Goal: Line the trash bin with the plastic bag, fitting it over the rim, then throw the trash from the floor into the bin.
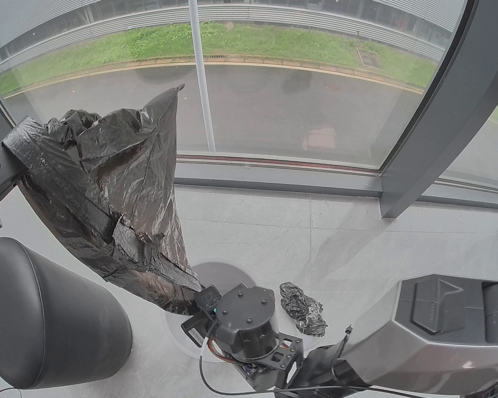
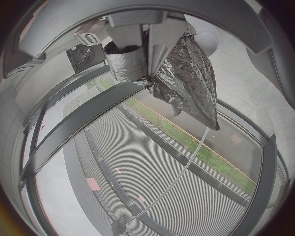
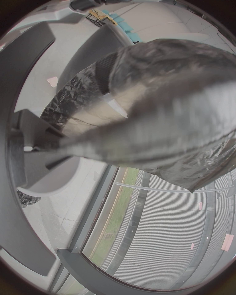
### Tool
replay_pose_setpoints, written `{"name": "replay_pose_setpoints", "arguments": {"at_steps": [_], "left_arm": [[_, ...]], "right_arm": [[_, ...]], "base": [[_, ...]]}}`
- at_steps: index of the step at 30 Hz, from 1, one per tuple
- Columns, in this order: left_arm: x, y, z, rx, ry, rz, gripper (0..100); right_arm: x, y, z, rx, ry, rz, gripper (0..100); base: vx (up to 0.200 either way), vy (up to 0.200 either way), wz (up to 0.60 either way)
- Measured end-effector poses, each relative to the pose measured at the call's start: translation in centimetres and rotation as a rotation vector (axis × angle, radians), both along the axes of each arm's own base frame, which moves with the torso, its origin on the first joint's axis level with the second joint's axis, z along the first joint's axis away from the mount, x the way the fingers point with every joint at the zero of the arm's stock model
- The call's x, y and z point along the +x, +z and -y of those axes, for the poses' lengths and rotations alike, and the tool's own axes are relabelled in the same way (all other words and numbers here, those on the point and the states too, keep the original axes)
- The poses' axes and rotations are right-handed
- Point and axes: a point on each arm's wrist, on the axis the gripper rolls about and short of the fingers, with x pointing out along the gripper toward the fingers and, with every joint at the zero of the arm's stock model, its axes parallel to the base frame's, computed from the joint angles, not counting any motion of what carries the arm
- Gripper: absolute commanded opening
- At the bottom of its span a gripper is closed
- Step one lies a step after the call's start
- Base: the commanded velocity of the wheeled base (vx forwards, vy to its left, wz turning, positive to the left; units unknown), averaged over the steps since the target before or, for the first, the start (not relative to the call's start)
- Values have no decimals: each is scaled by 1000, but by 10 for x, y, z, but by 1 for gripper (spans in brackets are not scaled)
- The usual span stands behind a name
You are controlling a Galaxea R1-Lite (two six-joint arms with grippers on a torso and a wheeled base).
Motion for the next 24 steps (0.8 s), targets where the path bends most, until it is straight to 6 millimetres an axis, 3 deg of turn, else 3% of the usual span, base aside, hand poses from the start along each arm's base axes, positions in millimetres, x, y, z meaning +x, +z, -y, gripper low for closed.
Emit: {"name": "replay_pose_setpoints", "arguments": {"at_steps": [13,18,24], "left_arm": [[32,-25,-8,18,40,-125,0],[46,-36,-13,15,68,-193,0],[58,-48,-16,24,106,-251,0]], "right_arm": [[-43,28,58,-52,73,-128,0],[-55,38,75,-55,160,-298,0],[-69,49,94,-57,280,-630,0]], "base": [[0,0,0],[0,0,0],[0,0,0]]}}
